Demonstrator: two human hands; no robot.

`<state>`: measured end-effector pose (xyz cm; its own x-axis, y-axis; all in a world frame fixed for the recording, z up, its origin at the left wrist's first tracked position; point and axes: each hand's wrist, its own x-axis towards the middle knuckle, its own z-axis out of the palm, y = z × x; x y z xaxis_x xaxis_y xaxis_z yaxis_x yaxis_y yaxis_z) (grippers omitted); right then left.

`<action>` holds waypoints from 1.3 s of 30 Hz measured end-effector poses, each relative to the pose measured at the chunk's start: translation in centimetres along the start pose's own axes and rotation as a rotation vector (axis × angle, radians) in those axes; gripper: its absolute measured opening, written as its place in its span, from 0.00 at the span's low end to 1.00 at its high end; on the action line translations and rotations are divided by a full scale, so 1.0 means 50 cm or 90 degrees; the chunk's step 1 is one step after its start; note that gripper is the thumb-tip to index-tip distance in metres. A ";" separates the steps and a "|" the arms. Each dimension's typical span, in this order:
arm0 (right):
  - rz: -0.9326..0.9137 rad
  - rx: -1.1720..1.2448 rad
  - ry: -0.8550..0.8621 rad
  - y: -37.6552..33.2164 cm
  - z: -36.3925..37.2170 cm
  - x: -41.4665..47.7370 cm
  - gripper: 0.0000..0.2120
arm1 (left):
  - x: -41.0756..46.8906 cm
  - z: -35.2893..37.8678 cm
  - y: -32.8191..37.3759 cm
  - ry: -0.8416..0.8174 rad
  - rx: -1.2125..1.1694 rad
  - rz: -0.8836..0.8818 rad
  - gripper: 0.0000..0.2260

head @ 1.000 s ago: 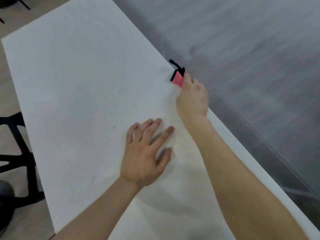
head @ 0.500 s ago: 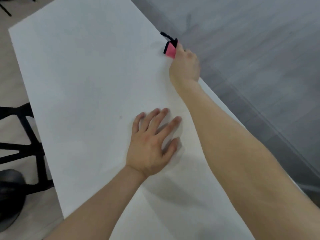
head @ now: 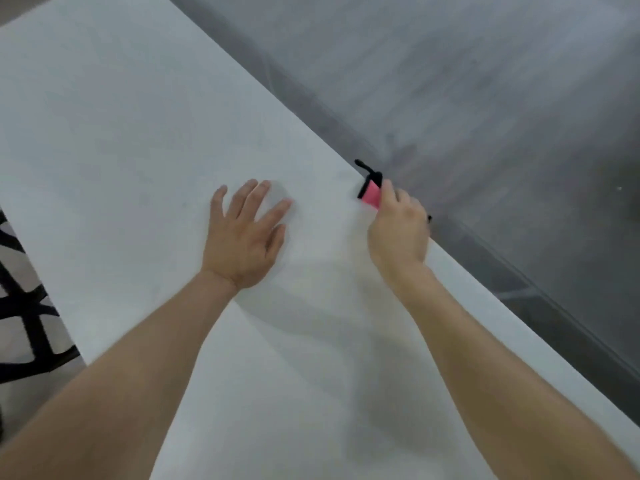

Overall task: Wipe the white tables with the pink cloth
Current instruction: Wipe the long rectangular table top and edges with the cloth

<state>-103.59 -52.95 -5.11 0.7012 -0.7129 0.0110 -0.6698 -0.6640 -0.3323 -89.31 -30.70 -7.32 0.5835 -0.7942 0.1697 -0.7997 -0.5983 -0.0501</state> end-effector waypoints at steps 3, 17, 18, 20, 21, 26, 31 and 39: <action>-0.012 0.009 -0.068 -0.131 0.031 0.112 0.23 | -0.027 -0.036 0.059 -0.005 0.028 0.034 0.17; 0.160 -0.033 -0.006 0.392 -0.152 -0.356 0.26 | -0.283 -0.207 0.559 -0.442 -0.111 0.097 0.60; 0.138 -0.028 -0.004 0.355 -0.139 -0.319 0.28 | -0.277 -0.208 0.562 -0.454 -0.106 0.091 0.60; 0.083 -0.008 -0.031 0.267 -0.109 -0.237 0.28 | -0.267 -0.212 0.568 -0.480 -0.090 0.084 0.61; 0.070 -0.006 -0.054 0.221 -0.101 -0.197 0.27 | -0.263 -0.214 0.570 -0.488 -0.074 0.080 0.62; 0.047 -0.046 -0.097 0.209 -0.118 -0.181 0.25 | -0.256 -0.217 0.577 -0.486 -0.038 0.076 0.62; 0.127 -0.031 0.011 0.468 -0.186 -0.408 0.28 | -0.249 -0.220 0.588 -0.496 -0.012 0.067 0.62; 0.168 -0.192 -0.176 0.635 -0.336 -0.525 0.13 | -0.259 -0.242 0.602 -0.473 -0.017 0.037 0.59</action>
<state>-147.39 -59.11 -0.12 0.5091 -0.8062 -0.3016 -0.8457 -0.5337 -0.0009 -122.66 -37.16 0.87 0.4747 -0.6922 -0.5436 -0.8295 -0.5583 -0.0135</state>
